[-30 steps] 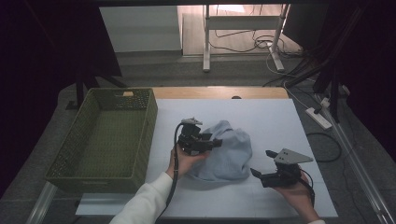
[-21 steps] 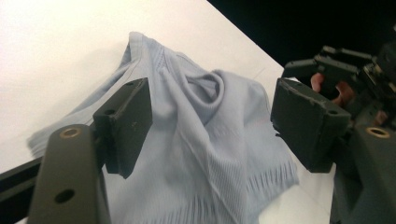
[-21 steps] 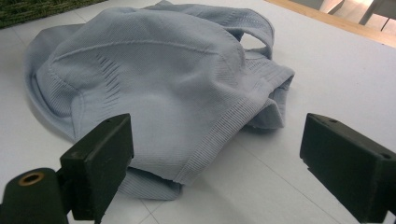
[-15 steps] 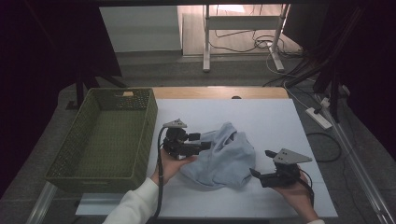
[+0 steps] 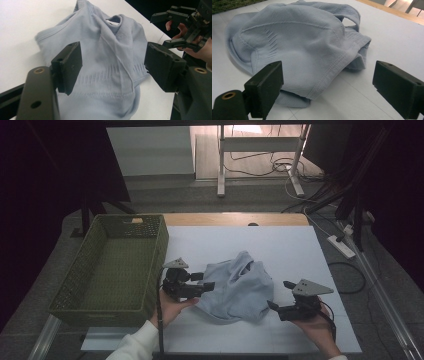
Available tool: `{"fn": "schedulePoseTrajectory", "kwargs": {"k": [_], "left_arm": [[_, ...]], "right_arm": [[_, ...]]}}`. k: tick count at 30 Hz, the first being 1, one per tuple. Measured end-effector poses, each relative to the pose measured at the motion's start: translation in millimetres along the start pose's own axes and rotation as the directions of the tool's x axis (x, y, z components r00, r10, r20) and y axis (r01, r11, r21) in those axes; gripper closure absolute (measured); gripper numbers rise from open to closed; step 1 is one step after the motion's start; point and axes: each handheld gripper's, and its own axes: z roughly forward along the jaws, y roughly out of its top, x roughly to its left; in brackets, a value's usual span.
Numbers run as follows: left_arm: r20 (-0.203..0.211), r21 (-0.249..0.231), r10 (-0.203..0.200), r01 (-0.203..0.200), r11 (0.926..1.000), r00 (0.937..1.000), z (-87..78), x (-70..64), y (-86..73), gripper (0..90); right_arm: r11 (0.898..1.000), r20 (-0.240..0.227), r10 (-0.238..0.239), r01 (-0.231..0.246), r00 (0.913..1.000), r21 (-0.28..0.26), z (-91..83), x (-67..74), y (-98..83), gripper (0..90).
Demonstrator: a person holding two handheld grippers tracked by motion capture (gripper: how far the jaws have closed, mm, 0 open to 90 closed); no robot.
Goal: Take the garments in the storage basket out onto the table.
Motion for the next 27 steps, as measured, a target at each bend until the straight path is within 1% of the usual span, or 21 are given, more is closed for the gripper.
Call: {"fn": "schedulePoseTrajectory", "kwargs": {"k": [4,10,11,14,20,27], "left_arm": [[-0.014,-0.004,0.002,-0.002,1.0,0.9999,-8.6,0.6,-5.4,30.8],[-0.03,-0.013,-0.005,0.005,0.9999,0.9995,-16.0,3.1,-10.5,30.5],[-0.028,-0.015,-0.009,0.008,0.9999,0.9996,-16.3,3.5,-10.7,30.6],[-0.03,-0.006,0.002,-0.002,1.0,0.9996,-15.0,3.1,-11.0,30.6],[-0.024,0.0,0.008,-0.008,1.0,0.9997,-13.5,5.5,-10.3,30.5],[-0.027,-0.015,0.008,-0.008,0.9999,0.9996,-15.6,8.1,-8.8,30.1]], "right_arm": [[1.0,-0.001,-0.003,0.003,1.0,0.002,1.0,0.0,0.1,10.1],[1.0,-0.006,-0.006,0.006,1.0,0.005,2.4,0.6,0.5,10.1],[1.0,-0.006,-0.005,0.005,1.0,0.005,2.5,0.6,0.6,10.2],[1.0,-0.005,-0.007,0.007,1.0,0.006,3.3,0.5,0.9,10.2],[1.0,-0.011,-0.009,0.009,0.9999,0.005,4.0,1.8,1.1,10.1],[1.0,-0.015,-0.013,0.013,0.9998,0.009,3.7,4.3,0.9,10.1]]}}
